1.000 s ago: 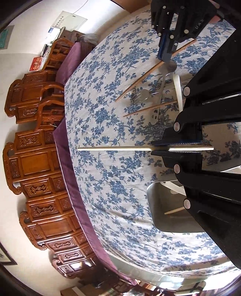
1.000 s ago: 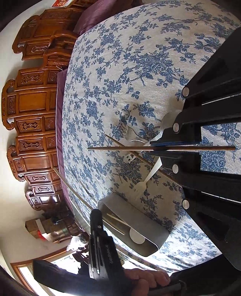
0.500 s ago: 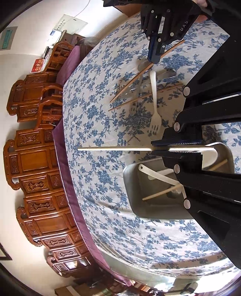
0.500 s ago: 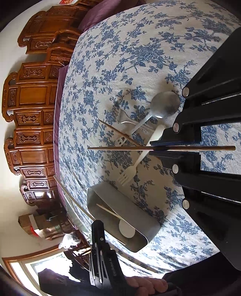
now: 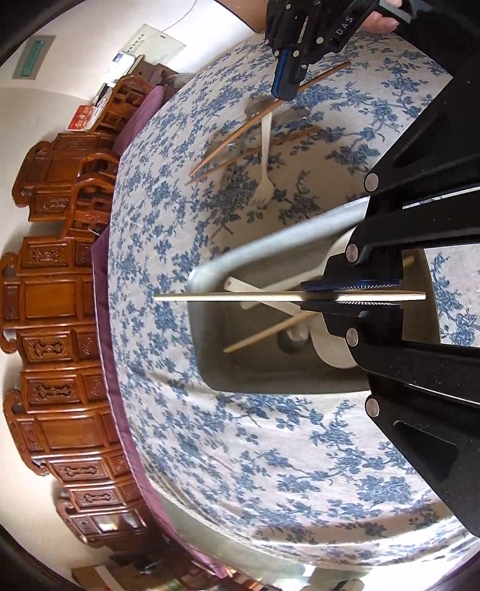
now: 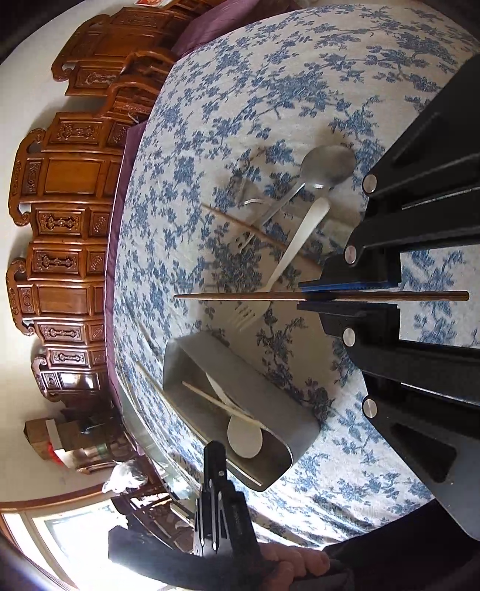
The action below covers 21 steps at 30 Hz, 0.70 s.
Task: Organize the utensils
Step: 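Carry the chopstick into the grey tray and open the left tool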
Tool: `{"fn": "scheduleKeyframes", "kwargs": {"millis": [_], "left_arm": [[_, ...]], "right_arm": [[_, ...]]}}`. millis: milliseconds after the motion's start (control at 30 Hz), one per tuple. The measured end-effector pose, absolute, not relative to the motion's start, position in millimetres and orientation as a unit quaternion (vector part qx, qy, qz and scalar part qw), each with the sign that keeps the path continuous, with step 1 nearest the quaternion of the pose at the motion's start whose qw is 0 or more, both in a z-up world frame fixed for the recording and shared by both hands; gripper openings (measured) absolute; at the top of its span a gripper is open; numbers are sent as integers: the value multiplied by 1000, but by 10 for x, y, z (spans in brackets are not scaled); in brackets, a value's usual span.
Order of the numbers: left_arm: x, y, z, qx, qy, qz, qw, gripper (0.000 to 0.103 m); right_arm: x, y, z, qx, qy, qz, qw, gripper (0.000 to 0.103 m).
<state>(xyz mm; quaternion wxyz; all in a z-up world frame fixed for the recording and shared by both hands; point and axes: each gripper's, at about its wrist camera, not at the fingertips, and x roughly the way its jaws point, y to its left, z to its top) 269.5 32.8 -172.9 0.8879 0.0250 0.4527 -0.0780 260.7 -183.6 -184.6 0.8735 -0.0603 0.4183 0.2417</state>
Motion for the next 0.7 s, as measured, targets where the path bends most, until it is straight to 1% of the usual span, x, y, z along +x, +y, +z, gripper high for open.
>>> {"fn": "scheduleKeyframes", "kwargs": {"millis": [400,700], "left_arm": [[2740,431,-1965,8,478,-88,874,4],[2766,492,-1875,-8,470,-90,878,5]], "right_arm": [[2590,-1400,-1639,-68,410,258,872,6],[2558,-1146,-1445,-86,404,262,872,6]]}}
